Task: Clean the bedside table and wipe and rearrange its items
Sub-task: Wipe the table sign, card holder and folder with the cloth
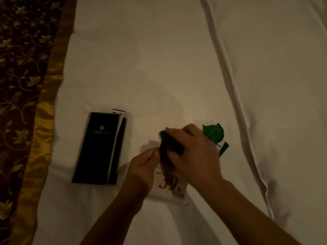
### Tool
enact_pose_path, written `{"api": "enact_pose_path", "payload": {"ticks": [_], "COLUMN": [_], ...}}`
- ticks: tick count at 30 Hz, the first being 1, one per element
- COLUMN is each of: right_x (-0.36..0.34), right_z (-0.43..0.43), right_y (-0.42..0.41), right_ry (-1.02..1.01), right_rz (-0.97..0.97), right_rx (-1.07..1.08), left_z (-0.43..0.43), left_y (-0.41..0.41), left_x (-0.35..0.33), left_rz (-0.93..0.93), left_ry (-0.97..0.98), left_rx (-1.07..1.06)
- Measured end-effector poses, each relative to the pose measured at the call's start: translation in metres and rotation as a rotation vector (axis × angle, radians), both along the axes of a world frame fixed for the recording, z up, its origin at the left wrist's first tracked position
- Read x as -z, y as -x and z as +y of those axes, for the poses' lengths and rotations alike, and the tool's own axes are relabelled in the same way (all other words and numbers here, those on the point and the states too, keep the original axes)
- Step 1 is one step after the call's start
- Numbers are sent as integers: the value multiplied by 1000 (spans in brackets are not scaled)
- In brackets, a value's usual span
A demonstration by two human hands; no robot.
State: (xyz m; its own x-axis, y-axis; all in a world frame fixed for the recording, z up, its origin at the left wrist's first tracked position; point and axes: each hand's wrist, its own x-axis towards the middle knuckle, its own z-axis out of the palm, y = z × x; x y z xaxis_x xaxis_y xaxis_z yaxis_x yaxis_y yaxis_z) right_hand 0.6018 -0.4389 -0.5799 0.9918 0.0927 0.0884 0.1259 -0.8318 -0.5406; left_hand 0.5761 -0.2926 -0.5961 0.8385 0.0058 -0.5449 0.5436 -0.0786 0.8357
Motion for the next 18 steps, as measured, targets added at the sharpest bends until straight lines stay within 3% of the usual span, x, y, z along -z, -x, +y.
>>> {"api": "enact_pose_path", "payload": {"ticks": [2, 5, 6, 8, 10, 11, 15, 18], "right_x": [1, 6, 7, 6, 1, -1, -11, -13], "right_z": [7, -22, -35, -49, -46, -43, -25, -3], "right_y": [1, -10, -11, -7, 4, 11, 27, 32], "right_ry": [29, -54, -213, -753, -1217, -1319, -1341, -1158], "right_rz": [-2, 83, 143, 309, 537, 625, 806, 637], "right_rx": [-94, 239, 399, 597, 545, 492, 346, 405], "left_z": [0, 9, 13, 19, 20, 18, 7, -3], "left_y": [-1, -2, -2, -5, -6, -7, -11, -12], "left_x": [-1, -4, -5, -7, -6, -5, 3, 6], "left_rz": [-21, -90, -111, -128, -104, -85, -166, -135], "left_ry": [-24, -61, -56, -28, -18, -19, -149, -35], "left_rx": [28, 56, 40, 0, -33, -57, -72, -4]}}
